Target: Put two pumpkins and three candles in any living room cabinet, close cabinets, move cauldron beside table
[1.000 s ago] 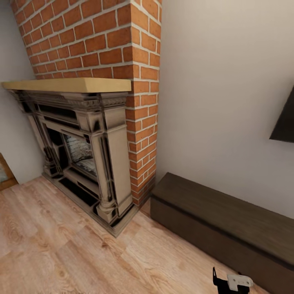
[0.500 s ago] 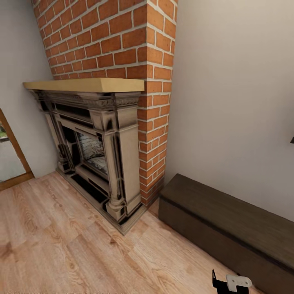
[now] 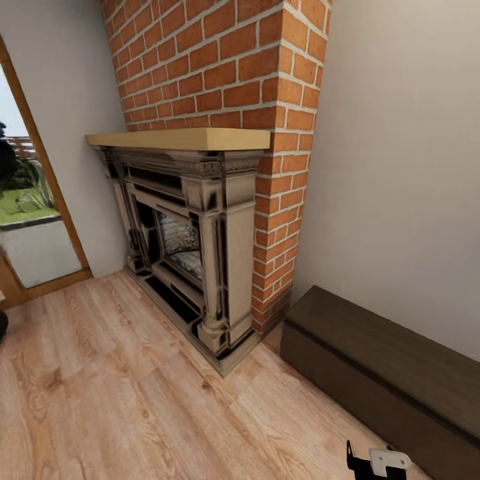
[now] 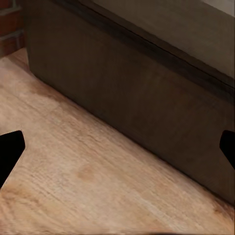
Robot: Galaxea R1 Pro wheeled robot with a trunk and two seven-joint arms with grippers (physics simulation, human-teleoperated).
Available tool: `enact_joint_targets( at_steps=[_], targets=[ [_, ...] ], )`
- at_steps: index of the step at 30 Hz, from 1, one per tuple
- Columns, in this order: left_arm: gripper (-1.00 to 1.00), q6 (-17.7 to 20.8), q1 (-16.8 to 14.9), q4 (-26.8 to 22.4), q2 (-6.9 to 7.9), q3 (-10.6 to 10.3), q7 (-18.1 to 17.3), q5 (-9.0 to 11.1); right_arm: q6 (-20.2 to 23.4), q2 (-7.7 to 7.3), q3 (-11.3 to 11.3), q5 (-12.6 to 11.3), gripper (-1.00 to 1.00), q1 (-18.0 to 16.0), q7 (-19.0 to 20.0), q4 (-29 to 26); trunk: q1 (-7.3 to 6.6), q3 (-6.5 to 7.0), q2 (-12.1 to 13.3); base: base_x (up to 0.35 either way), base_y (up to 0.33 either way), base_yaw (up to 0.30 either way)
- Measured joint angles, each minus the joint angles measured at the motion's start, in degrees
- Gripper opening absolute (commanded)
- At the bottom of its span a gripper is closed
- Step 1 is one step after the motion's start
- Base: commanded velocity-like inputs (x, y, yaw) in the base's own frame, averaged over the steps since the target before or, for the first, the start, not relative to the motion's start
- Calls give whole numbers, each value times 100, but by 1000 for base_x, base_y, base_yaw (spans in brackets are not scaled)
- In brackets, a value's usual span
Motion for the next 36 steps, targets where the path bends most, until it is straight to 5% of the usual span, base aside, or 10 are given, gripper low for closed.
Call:
enact_joint_targets(
  at_steps=[36],
  targets=[
    [100,78,1,-28,-79,-35,30,-39,-10,94,39,25,100,-6,12,-156,-3,-1,-1,-37,28,263]
  ],
)
